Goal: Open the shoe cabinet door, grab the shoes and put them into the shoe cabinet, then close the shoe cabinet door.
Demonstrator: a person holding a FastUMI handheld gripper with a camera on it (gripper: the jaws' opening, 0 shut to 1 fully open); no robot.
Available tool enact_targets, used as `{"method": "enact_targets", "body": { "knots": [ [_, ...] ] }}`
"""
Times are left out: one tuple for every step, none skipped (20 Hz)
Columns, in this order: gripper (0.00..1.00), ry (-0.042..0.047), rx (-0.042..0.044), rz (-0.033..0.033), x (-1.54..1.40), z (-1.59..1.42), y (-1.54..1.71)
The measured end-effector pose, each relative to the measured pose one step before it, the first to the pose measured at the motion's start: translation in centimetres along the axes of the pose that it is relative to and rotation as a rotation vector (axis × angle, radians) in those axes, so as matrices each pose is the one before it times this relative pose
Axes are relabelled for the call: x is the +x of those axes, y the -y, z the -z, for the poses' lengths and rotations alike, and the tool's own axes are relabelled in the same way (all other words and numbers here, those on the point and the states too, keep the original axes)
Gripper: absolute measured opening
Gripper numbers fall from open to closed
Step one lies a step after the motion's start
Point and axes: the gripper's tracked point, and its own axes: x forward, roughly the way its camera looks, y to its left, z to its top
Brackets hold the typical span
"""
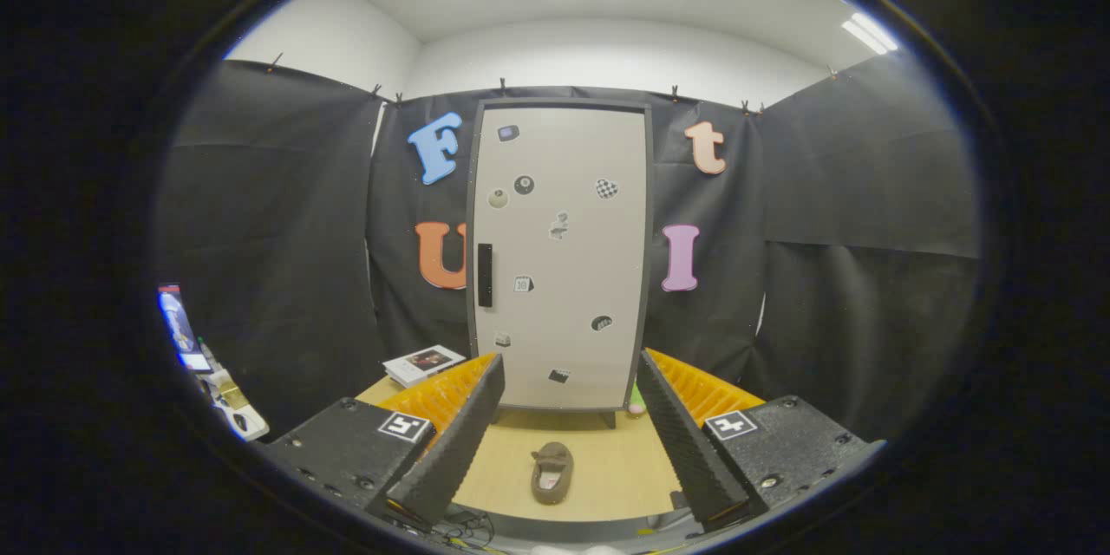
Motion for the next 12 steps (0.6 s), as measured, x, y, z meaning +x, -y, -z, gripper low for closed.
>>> {"method": "enact_targets", "body": {
  "knots": [
    [1.00,0.00064,-0.00066,-0.00074,0.119,-0.032,-0.082],
    [1.00,-0.00045,0.00420,0.00402,0.233,0.052,-0.007],
    [1.00,0.00213,0.00448,0.00244,0.276,-0.080,-0.106],
    [1.00,-0.00160,0.00395,0.00695,0.351,-0.073,0.029],
    [1.00,0.00372,0.00418,0.01200,0.496,-0.088,0.003],
    [1.00,0.00378,0.00328,0.01584,0.589,-0.126,-0.042],
    [1.00,0.00179,0.00096,0.00498,0.605,-0.088,-0.366],
    [1.00,0.00255,0.00490,0.00094,0.804,-0.109,-0.593],
    [1.00,0.00410,0.00514,-0.01053,0.970,-0.080,-0.853],
    [1.00,-0.00486,0.00072,-0.01376,0.989,-0.073,-1.016],
    [1.00,0.00341,-0.00275,-0.01286,1.077,-0.195,-0.872],
    [1.00,0.00791,-0.00393,-0.01171,1.314,-0.227,-0.847]
  ]
}}
